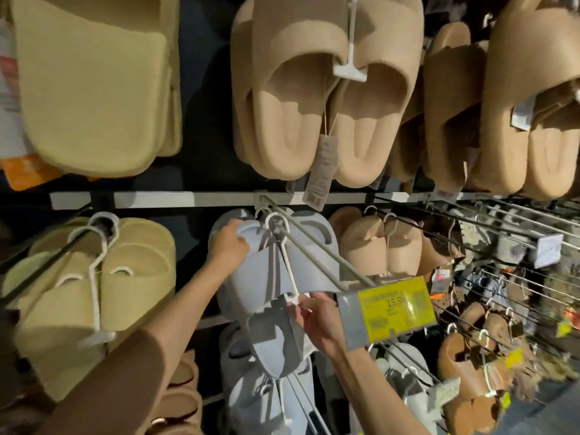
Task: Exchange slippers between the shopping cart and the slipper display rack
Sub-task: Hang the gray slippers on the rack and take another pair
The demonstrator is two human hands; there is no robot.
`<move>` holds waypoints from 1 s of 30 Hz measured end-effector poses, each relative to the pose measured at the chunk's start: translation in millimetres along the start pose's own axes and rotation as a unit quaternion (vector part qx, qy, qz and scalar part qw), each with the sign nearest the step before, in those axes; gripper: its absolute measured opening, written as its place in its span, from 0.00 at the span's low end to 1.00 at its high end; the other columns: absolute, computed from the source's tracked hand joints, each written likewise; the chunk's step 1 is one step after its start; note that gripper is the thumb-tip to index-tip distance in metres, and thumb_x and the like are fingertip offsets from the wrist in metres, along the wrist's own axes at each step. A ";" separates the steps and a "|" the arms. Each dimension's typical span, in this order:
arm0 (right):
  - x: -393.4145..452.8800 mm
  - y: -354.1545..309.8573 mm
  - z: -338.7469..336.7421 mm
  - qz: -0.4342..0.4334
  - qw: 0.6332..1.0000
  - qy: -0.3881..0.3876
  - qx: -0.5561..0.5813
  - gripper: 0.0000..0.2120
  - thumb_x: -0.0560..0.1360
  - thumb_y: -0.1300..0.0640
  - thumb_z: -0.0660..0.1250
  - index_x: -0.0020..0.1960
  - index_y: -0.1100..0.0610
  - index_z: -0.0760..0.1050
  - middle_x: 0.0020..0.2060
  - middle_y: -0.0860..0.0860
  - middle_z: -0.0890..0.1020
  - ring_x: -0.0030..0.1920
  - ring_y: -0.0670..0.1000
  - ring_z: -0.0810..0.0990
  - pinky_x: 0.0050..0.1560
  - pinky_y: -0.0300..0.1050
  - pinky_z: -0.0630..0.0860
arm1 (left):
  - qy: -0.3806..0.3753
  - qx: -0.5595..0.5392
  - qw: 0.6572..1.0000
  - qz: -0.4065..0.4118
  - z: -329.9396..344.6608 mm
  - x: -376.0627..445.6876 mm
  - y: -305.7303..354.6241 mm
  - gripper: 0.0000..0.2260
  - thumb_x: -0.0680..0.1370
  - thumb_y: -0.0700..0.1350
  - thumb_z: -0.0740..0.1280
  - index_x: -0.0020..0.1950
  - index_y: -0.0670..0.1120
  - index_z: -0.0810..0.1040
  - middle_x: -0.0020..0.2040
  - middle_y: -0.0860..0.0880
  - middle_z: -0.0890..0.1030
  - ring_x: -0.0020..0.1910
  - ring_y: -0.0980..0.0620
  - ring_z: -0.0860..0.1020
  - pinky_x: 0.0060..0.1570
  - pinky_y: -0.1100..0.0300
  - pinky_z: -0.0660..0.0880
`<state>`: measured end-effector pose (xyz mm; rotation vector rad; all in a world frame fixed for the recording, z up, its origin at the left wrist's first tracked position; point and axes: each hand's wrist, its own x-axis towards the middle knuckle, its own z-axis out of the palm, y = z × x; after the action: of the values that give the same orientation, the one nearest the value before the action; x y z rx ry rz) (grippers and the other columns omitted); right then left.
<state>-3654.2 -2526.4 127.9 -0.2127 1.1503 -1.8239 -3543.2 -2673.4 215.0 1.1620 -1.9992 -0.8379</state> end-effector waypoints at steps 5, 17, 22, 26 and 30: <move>8.6 9.7 30.8 0.009 0.999 -0.008 -0.034 0.08 0.78 0.70 0.56 0.43 0.61 0.69 0.40 0.58 0.75 0.39 0.52 0.78 0.36 0.39 0.80 | 0.023 0.013 1.000 0.005 -11.6 9.6 -20.6 0.16 0.79 0.37 0.57 0.67 0.42 0.69 0.63 0.37 0.74 0.61 0.38 0.73 0.57 0.51 0.70; 20.5 35.9 11.3 0.042 0.998 0.005 0.043 0.12 0.78 0.70 0.54 0.58 0.59 0.68 0.42 0.60 0.75 0.37 0.53 0.77 0.34 0.38 0.80 | 0.098 0.069 0.990 0.073 -1.9 -11.4 -42.1 0.24 0.78 0.39 0.61 0.74 0.46 0.62 0.68 0.41 0.68 0.67 0.41 0.65 0.68 0.49 0.62; -35.5 23.4 -26.3 -0.057 0.993 0.104 0.020 0.14 0.77 0.71 0.56 0.61 0.61 0.69 0.37 0.60 0.74 0.29 0.52 0.77 0.26 0.39 0.78 | 0.087 0.143 0.968 0.188 21.5 -60.1 -4.2 0.22 0.75 0.41 0.63 0.69 0.44 0.66 0.67 0.39 0.64 0.66 0.40 0.61 0.66 0.49 0.60; -117.5 -1.4 -96.1 -0.147 0.915 0.263 -0.270 0.15 0.77 0.65 0.61 0.63 0.62 0.71 0.40 0.58 0.77 0.23 0.47 0.77 0.25 0.38 0.73 | -0.048 0.199 0.960 0.192 74.2 -125.4 19.6 0.17 0.75 0.44 0.61 0.62 0.39 0.72 0.64 0.37 0.69 0.64 0.37 0.65 0.63 0.45 0.65; -248.0 -4.2 -175.7 -0.157 0.717 0.429 -0.526 0.18 0.75 0.59 0.64 0.64 0.60 0.70 0.53 0.60 0.80 0.52 0.59 0.79 0.48 0.48 0.74 | -0.256 0.183 0.909 0.273 125.9 -227.5 61.8 0.15 0.77 0.43 0.61 0.63 0.42 0.71 0.66 0.39 0.67 0.65 0.39 0.61 0.66 0.50 0.62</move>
<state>-3621.1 -2224.7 112.4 -0.2025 2.9275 -1.2707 -3586.2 -2420.3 140.5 0.5128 -2.8223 -0.5119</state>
